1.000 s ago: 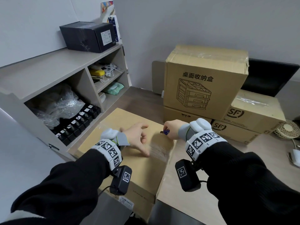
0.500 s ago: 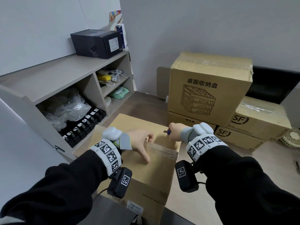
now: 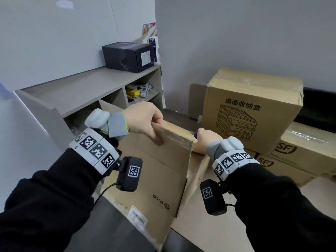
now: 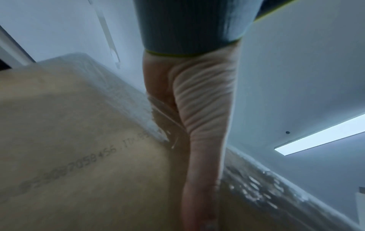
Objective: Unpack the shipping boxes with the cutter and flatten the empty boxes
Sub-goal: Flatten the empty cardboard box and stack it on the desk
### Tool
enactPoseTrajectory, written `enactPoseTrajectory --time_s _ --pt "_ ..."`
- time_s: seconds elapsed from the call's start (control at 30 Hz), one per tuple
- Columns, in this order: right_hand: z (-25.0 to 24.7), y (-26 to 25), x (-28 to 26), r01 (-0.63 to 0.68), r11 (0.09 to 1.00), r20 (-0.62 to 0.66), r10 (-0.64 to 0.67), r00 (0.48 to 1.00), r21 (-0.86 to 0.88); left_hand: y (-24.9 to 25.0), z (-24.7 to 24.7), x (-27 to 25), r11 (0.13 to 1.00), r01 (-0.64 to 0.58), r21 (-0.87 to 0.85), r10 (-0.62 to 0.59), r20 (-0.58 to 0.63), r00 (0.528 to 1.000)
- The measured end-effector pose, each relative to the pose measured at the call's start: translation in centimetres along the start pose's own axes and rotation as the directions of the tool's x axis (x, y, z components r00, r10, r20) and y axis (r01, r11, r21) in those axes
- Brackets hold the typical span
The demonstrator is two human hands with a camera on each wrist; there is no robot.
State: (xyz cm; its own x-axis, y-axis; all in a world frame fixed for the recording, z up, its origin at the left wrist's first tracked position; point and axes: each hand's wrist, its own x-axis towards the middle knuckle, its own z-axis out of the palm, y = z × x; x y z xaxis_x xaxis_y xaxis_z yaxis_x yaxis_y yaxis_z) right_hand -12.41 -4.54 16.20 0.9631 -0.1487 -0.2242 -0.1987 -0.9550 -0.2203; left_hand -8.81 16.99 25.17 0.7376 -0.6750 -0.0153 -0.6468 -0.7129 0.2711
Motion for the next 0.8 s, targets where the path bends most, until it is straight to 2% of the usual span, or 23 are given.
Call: enactPoseTrajectory --time_s 0.1,0.23,0.37,0.47,0.57,0.7,0.8 --pt "-0.6 -0.2 0.9 0.024 0.998 -0.085 -0.03 0.996 -0.066 0.0 -1.5 -0.3 1.0 0.018 0.005 -0.017 -0.093 0.996" --pt "-2.9 -0.6 1.8 0.058 0.997 -0.334 -0.071 0.94 -0.047 -0.6 -3.7 -0.4 0.997 0.066 0.049 -0.053 -0.222 0.974" --pt "-5.5 0.1 2.3 0.047 0.998 -0.415 -0.064 0.907 -0.051 -1.7 -6.6 -1.5 0.995 0.1 -0.008 -0.098 -0.278 0.956" --pt "-6.8 1.0 2.8 -0.01 0.999 -0.453 0.024 0.891 0.034 -3.1 -8.1 -1.4 0.989 0.146 0.01 -0.139 -0.257 0.956" --pt "-7.6 1.6 3.2 -0.017 0.98 -0.471 0.111 0.875 0.199 -4.9 -8.0 0.1 0.954 0.29 0.076 -0.278 -0.138 0.951" --pt "-7.7 1.0 3.1 0.046 0.959 -0.497 0.104 0.861 0.28 -5.3 -7.9 2.1 0.914 0.385 0.13 -0.371 -0.12 0.921" --pt "-8.3 0.6 3.0 0.077 0.961 -0.536 0.081 0.84 0.266 -4.0 -7.7 3.6 0.89 0.382 0.251 -0.376 -0.07 0.924"
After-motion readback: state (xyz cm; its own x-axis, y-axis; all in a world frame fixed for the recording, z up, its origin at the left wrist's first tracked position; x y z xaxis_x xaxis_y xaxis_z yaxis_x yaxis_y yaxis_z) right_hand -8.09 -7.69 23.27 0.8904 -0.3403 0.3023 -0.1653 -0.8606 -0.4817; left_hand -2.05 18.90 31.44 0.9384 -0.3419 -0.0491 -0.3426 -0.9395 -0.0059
